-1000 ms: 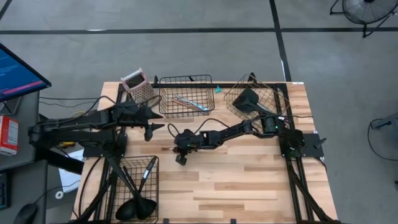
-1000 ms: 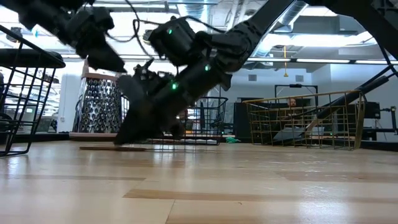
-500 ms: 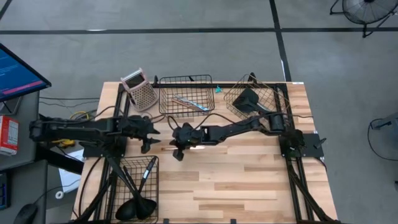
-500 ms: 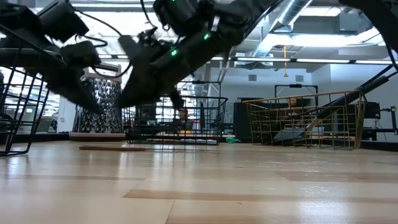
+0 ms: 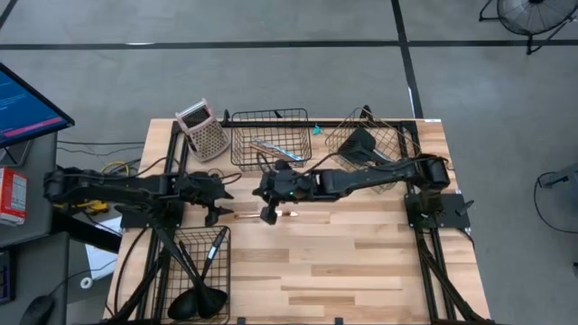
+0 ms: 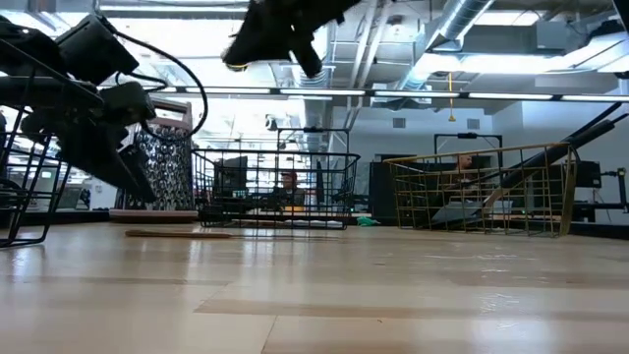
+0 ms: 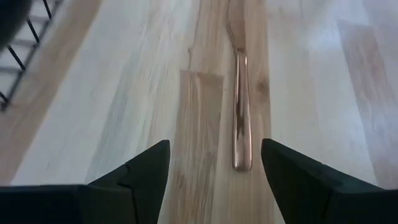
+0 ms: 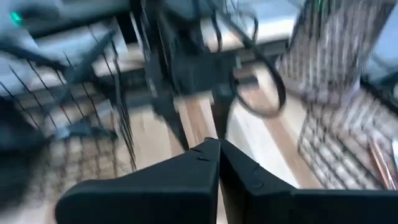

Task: Pick & Place Kitchen Items
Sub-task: Put the brown knife into the top black wire basket

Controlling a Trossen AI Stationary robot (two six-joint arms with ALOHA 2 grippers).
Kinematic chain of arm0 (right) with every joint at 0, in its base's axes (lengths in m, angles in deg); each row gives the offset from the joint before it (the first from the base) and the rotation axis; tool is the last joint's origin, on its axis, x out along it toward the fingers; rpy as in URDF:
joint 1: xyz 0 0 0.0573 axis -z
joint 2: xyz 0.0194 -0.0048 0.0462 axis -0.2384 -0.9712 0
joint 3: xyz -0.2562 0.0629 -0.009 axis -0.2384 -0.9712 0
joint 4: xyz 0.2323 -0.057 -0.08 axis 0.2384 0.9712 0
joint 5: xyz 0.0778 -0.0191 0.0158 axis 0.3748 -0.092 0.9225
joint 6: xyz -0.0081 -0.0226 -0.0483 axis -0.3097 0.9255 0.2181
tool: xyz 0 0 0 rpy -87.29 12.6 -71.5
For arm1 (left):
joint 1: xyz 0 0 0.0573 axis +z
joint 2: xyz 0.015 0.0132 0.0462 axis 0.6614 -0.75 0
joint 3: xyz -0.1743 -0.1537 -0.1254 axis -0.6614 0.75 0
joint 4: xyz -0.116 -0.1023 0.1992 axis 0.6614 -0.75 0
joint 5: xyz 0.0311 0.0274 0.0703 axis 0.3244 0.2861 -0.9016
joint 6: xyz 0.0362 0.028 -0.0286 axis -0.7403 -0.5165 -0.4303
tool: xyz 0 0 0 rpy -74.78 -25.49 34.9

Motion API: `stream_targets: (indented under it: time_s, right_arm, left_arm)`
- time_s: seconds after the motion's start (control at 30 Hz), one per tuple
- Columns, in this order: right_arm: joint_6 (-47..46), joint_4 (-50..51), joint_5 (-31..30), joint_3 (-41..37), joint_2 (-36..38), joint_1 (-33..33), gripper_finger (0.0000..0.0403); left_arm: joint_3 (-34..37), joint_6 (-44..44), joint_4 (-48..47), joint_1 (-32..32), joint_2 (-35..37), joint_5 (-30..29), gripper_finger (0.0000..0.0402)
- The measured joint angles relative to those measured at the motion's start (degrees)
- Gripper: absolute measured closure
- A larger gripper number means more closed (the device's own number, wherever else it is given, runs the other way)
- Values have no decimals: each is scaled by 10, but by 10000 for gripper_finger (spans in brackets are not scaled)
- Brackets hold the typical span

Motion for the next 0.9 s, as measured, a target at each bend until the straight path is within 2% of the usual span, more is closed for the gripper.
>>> stream_targets:
  time_s: [0.1, 0.2, 0.3, 0.4, 0.67, 0.9]
  right_arm:
    - [0, 35, 16, -3, -17, 3, 403]
    - [3, 32, 78, -3, -55, 3, 403]
    - [3, -8, 128, -2, -97, -2, 403]
    - [-8, -44, 154, -2, -131, -3, 403]
    - [-50, -81, 185, -2, -203, -8, 403]
    - [-70, -91, 166, -2, -213, 5, 403]
  left_arm:
    - [0, 3, 13, 0, -24, 0, 168]
    - [0, 7, 19, 0, -33, 6, 175]
    - [0, 6, 21, 0, -34, 15, 183]
    - [0, 6, 21, 0, -34, 18, 187]
    - [0, 6, 26, 1, -34, 18, 176]
    - [0, 3, 27, 1, -34, 18, 175]
